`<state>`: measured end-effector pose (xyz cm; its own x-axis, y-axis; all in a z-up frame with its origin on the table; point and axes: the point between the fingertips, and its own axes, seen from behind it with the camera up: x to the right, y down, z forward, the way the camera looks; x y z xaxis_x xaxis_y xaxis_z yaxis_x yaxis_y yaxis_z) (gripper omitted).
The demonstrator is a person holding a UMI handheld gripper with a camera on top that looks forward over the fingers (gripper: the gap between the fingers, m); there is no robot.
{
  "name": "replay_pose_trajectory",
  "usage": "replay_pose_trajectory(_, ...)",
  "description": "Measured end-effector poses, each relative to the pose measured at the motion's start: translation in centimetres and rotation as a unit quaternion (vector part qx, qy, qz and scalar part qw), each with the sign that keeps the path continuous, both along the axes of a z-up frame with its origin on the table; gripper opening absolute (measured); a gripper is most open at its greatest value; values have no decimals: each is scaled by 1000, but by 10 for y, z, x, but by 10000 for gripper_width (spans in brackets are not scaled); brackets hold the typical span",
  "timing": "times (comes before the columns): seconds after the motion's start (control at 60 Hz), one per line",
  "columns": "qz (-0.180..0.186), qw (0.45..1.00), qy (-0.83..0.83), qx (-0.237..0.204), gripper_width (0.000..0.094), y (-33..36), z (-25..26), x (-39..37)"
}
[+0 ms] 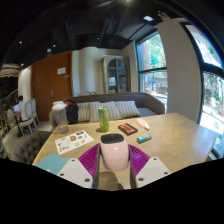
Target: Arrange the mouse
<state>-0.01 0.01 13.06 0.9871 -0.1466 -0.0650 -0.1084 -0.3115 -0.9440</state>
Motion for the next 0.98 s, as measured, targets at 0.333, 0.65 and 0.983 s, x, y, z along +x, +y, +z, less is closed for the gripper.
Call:
replay_pose_trajectory(0.333,97,991,-11,-88,423,-10,-112,-223)
replay_pose_trajectory(0.65,124,982,44,-134,639,-17,-130,-236)
replay_pose_trajectory(0.983,217,968,49,-113,847,-89,-88,-161)
